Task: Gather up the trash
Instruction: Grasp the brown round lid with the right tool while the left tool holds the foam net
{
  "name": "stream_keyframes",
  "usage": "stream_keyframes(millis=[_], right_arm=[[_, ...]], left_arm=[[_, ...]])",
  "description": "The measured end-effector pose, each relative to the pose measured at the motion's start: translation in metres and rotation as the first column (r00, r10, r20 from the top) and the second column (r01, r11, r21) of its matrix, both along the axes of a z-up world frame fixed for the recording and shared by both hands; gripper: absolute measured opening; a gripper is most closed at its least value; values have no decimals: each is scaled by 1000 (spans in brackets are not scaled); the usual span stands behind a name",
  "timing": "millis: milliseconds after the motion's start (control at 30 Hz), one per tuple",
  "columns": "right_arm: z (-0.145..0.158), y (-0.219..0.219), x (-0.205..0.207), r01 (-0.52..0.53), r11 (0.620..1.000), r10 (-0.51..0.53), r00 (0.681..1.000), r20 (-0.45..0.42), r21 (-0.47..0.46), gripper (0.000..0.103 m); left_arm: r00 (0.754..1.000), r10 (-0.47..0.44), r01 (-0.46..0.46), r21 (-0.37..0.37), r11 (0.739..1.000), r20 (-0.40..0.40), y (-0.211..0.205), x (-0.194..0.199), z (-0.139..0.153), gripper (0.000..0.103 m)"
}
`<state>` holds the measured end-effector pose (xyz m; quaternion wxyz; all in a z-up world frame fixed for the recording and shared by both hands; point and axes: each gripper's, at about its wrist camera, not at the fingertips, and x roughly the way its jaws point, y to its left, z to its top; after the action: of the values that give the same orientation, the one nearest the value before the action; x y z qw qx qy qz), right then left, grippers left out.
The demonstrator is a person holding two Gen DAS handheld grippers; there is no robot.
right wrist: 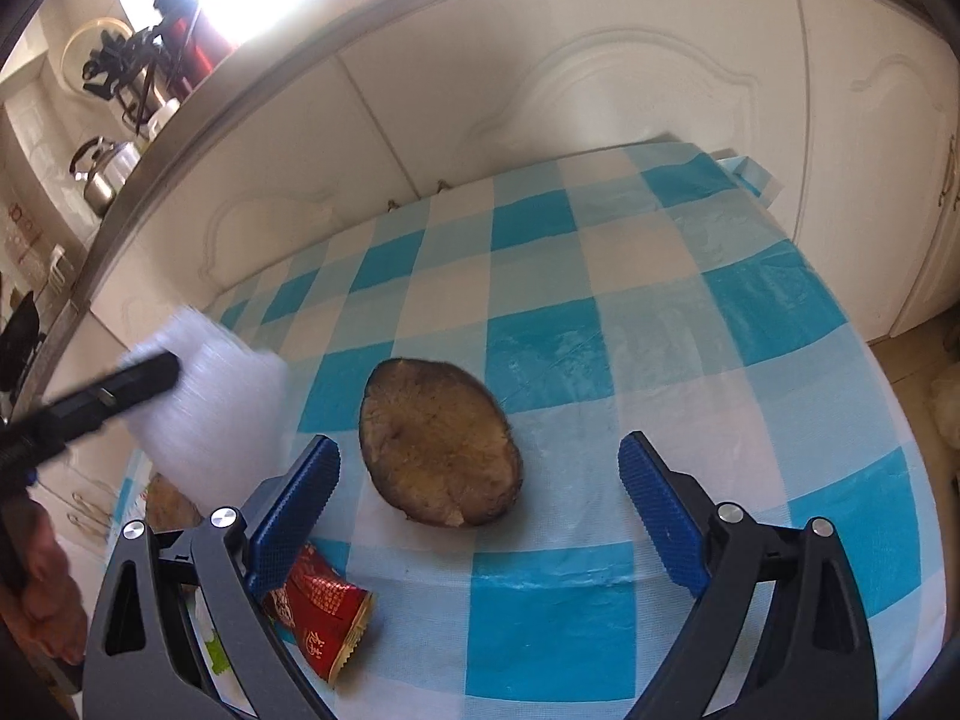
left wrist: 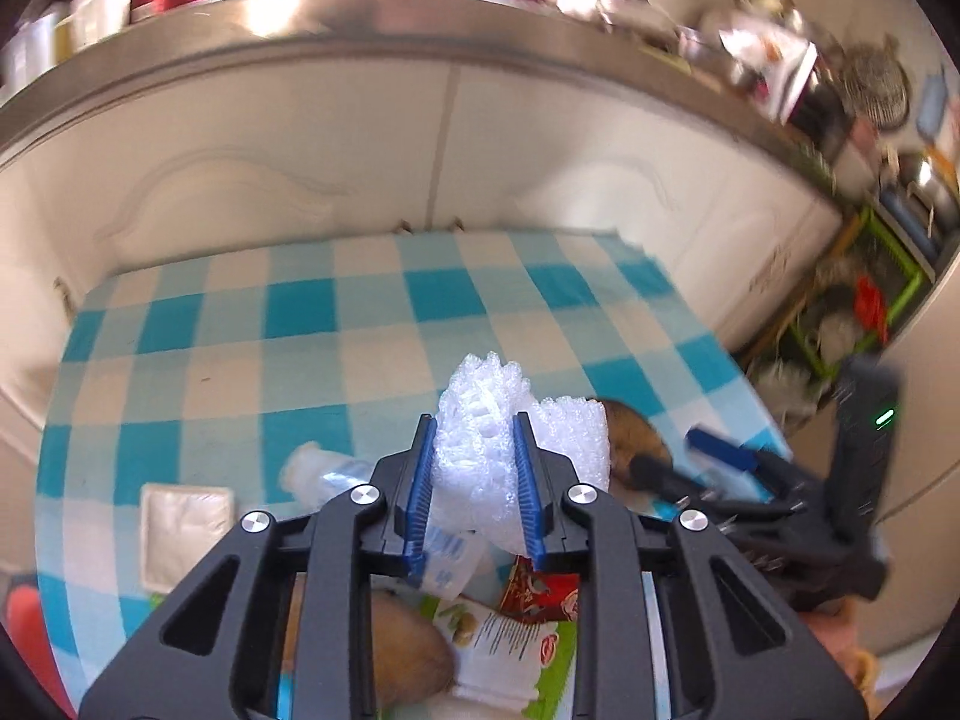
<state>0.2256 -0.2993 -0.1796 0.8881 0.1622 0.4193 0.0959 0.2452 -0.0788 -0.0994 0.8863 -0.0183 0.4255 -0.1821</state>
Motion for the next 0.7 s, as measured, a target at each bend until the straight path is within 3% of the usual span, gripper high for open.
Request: stream_keyframes(millis=[233, 267, 300, 333, 433, 500, 700], right_arm=[[5, 24, 5, -50, 990, 51, 999, 0, -135, 93], [5, 25, 6, -56, 988, 56, 998, -3, -143, 88], [4, 26, 7, -60, 988, 59, 998, -8, -145, 75], [3, 26, 7, -56, 987, 54, 998, -14, -153, 72], [3, 29, 8, -60, 983, 58, 998, -16, -175, 71], [4, 32, 8, -74, 980, 72, 997, -15, -182, 61], [4, 32, 7, -81, 980, 80, 997, -12, -182, 59]], left_arm=[[996, 86, -83, -75, 994, 29, 39, -28, 24, 27], [995, 99, -97, -81, 992, 28, 45, -32, 25, 27], [993, 118, -115, -88, 989, 25, 53, -38, 26, 27], [991, 131, -128, -95, 987, 22, 59, -42, 26, 27], [986, 165, -163, -101, 981, 14, 77, -58, 25, 27], [981, 195, -193, -106, 975, 0, 90, -68, 22, 27], [963, 268, -269, -113, 956, -20, 125, -95, 14, 27]])
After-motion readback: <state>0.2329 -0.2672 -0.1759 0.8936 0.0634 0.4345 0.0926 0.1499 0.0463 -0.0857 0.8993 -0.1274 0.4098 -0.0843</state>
